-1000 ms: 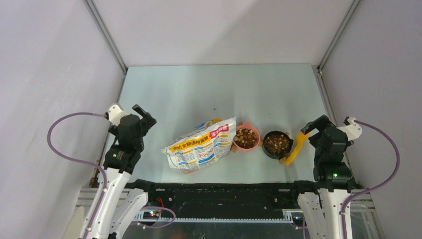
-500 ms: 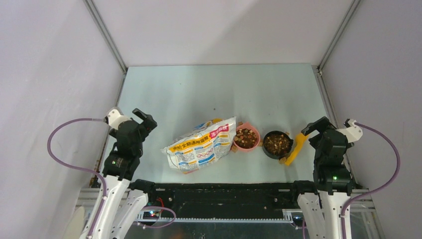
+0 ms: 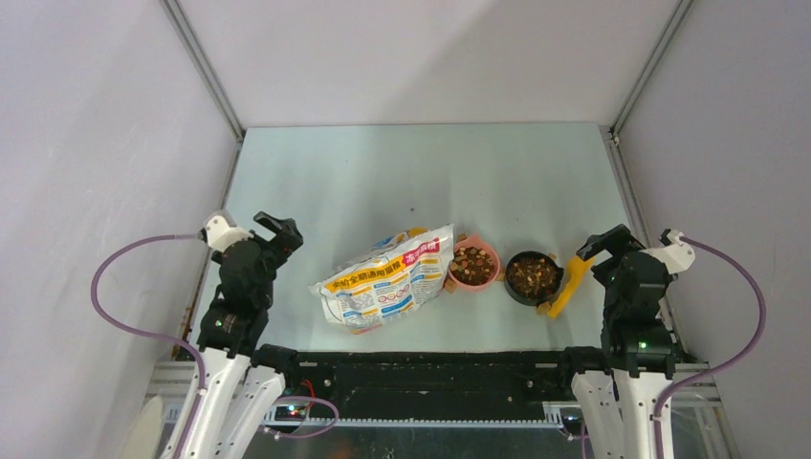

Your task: Serve the pet food

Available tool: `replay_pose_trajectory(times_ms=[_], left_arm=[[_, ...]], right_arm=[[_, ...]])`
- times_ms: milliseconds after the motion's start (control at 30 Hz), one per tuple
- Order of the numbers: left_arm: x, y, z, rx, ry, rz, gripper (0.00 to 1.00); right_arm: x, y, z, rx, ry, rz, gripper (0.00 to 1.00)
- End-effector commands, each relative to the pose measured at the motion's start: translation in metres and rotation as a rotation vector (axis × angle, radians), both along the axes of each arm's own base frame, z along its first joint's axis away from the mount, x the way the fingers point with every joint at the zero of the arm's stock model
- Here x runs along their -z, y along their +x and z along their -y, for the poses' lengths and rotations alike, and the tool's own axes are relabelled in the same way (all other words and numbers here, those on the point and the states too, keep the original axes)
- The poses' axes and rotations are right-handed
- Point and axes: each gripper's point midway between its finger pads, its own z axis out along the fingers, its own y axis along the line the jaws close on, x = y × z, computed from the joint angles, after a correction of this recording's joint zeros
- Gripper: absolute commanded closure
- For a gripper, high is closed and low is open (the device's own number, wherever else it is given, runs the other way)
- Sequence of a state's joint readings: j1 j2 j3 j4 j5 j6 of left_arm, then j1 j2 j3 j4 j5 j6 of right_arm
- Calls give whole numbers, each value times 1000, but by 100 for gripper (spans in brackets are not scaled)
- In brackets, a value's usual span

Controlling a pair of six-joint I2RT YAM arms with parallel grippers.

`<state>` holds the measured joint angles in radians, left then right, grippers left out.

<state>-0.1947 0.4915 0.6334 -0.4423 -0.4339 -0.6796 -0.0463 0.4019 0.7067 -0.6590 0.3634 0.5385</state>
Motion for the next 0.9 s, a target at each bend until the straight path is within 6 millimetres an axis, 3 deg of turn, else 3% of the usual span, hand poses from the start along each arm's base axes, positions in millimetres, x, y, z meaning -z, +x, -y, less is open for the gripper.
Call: replay_pose_trajectory(times_ms=[0, 400, 867], left_arm=[[-11, 7, 6, 39, -4, 47, 0], [-5, 13, 19, 112, 4, 58, 1], [-13, 14, 25, 148, -3, 79, 0]], right_arm=[[-14, 5, -4, -31, -10, 69, 1], [-16, 12, -13, -92, -7, 102, 1], [-21, 11, -18, -120, -4, 125, 1]])
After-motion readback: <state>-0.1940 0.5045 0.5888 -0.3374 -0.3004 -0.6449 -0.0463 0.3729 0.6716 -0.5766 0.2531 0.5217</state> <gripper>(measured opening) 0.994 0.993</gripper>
